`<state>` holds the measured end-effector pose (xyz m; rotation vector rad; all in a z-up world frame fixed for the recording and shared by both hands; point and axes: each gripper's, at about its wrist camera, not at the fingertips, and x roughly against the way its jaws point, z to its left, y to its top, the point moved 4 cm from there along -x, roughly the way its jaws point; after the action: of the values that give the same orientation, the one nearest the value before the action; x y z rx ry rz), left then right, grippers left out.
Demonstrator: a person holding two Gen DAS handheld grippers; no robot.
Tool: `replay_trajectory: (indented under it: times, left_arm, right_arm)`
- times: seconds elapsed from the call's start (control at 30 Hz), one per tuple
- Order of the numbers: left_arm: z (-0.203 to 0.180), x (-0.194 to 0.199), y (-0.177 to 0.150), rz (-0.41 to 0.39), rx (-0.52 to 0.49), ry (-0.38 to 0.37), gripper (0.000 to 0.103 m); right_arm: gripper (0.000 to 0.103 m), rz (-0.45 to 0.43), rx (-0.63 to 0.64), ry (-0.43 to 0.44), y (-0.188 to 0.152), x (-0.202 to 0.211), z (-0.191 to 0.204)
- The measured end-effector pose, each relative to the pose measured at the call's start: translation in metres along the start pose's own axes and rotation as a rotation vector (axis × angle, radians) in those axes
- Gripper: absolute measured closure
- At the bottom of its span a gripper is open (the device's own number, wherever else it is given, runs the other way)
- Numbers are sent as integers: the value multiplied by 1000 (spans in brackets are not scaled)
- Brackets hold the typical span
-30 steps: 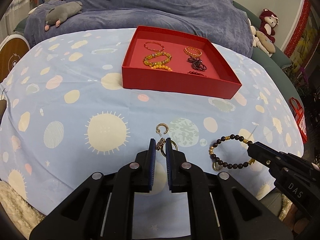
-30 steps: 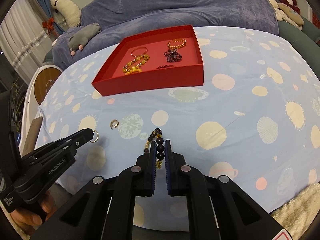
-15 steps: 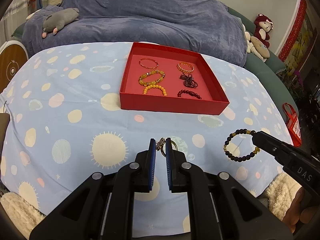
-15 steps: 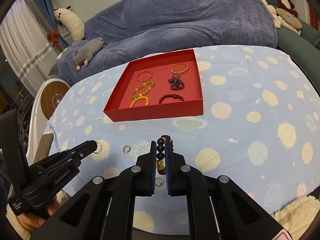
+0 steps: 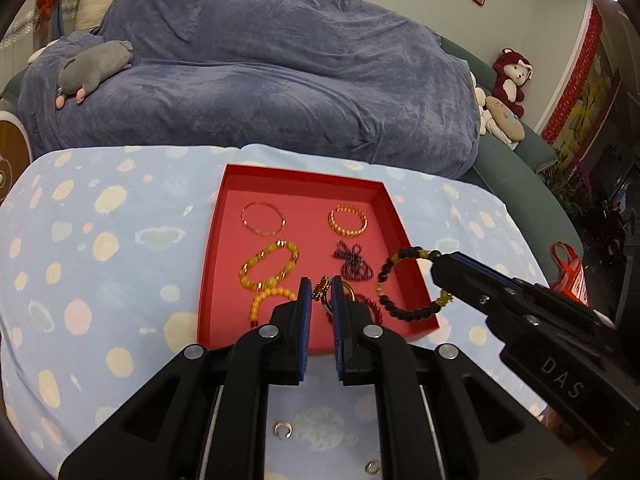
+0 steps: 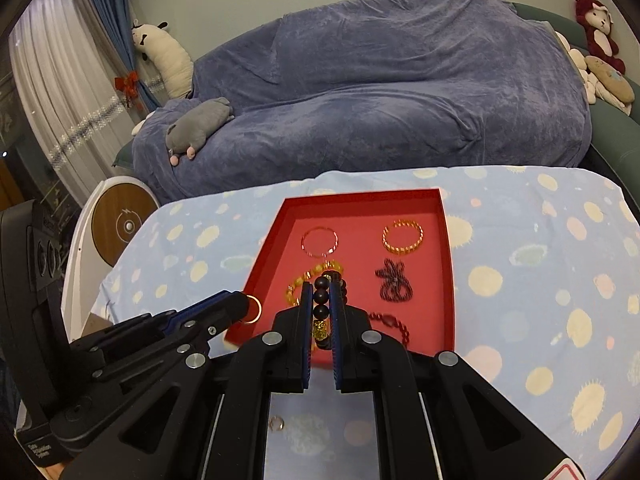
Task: Organize jewelry
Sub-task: 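Carry the bracelet and ring into the red box and open both tools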
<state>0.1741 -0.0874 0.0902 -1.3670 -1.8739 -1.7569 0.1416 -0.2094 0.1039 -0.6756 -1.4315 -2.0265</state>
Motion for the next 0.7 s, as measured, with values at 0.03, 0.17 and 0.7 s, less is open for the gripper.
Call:
replay_trajectory:
  times: [0.03,0.17,0.7]
  left_arm:
    - [-1,-6,10,-6,-1,-7,93]
    - [-4,-40,34,7,-3,-20,93]
    - [31,-154,-27,236,16,59,93]
  right_arm:
    - [95,-2,-15,10,7,-7,-1]
    - [95,14,-78,23,25,-42,-16]
    - [95,212,-86,-161,-30,-128,-81]
